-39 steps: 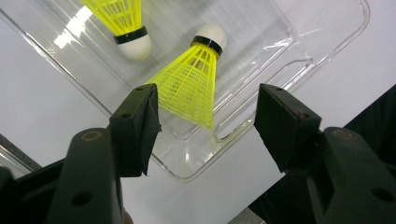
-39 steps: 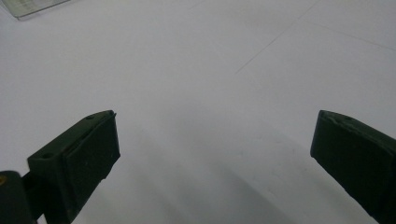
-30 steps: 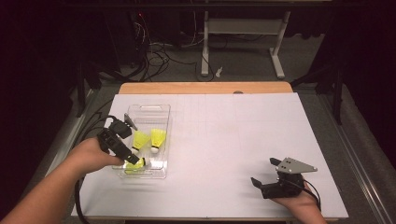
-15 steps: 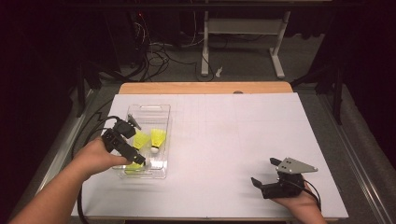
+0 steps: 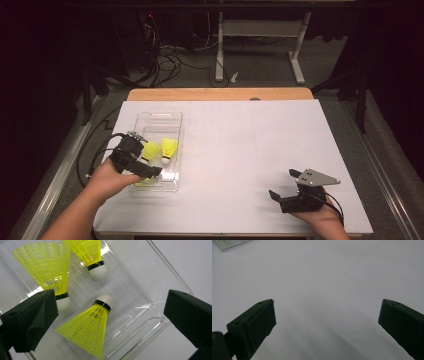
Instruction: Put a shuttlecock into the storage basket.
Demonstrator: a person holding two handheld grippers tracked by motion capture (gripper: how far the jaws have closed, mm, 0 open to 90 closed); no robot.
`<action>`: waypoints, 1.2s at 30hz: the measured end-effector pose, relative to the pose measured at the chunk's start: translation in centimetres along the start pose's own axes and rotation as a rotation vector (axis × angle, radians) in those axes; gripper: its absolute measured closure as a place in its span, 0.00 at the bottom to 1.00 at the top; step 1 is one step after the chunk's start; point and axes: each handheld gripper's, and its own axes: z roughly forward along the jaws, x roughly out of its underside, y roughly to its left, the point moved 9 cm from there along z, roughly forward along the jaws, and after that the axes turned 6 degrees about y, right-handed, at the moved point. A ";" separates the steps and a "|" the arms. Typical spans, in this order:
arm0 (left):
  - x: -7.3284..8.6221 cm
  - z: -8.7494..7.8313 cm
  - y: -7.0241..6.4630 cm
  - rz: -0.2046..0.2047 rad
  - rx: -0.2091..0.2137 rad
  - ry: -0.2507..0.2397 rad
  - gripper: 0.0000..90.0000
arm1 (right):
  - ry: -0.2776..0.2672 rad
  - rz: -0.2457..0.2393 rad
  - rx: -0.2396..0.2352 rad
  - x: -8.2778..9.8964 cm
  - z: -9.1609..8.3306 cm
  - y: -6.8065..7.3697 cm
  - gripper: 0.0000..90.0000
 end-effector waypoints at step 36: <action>1.2 0.7 -2.7 0.095 0.027 -0.476 0.00 | -0.046 0.024 0.015 -0.4 -0.3 0.3 0.02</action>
